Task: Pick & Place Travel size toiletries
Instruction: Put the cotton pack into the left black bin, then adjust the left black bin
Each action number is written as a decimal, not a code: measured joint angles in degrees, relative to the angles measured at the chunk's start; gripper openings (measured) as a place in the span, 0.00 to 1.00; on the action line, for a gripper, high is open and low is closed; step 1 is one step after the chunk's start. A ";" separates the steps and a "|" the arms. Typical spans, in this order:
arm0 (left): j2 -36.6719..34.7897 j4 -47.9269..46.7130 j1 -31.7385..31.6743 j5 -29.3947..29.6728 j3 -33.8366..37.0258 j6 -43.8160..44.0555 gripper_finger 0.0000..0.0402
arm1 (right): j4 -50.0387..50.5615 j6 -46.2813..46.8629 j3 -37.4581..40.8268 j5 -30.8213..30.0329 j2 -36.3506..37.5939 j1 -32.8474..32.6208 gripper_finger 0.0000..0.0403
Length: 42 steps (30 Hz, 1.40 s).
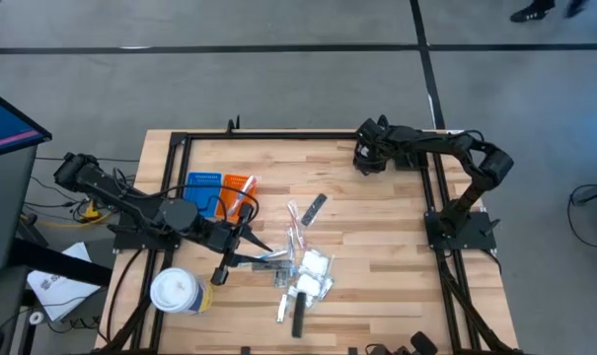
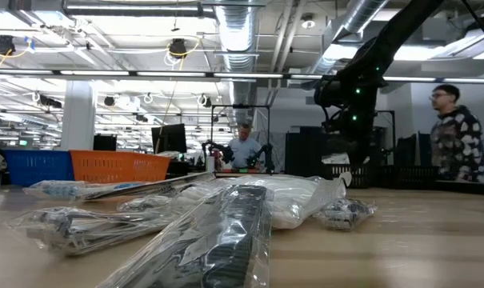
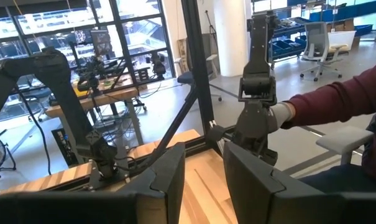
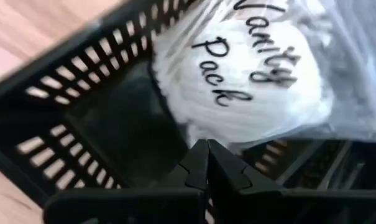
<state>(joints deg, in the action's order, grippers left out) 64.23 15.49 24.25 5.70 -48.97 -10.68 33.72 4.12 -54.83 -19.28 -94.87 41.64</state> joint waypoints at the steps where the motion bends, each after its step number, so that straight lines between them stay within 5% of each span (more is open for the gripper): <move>1: -0.02 0.00 0.00 0.01 0.00 0.01 0.26 | 0.69 0.46 0.00 -0.19 0.00 0.00 0.00; 21: -0.02 -0.06 0.03 0.01 0.00 0.01 0.26 | -1.75 4.97 -0.02 -8.03 5.83 -3.78 0.00; 29: -0.02 -0.05 0.28 -0.71 0.00 0.20 0.26 | 1.66 3.05 0.79 -0.73 12.38 -7.83 0.00; 34: -0.02 -0.04 0.28 -2.54 0.00 0.14 0.26 | -6.35 2.73 1.96 -0.21 16.82 -13.27 0.00; 42: -0.02 0.99 0.13 -2.54 -0.04 0.18 0.26 | -10.06 0.92 -0.67 -1.92 7.15 -14.95 0.00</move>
<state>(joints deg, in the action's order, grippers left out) 64.21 16.47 24.38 3.16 -49.01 -10.50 23.67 5.03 -55.50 -21.20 -87.72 26.69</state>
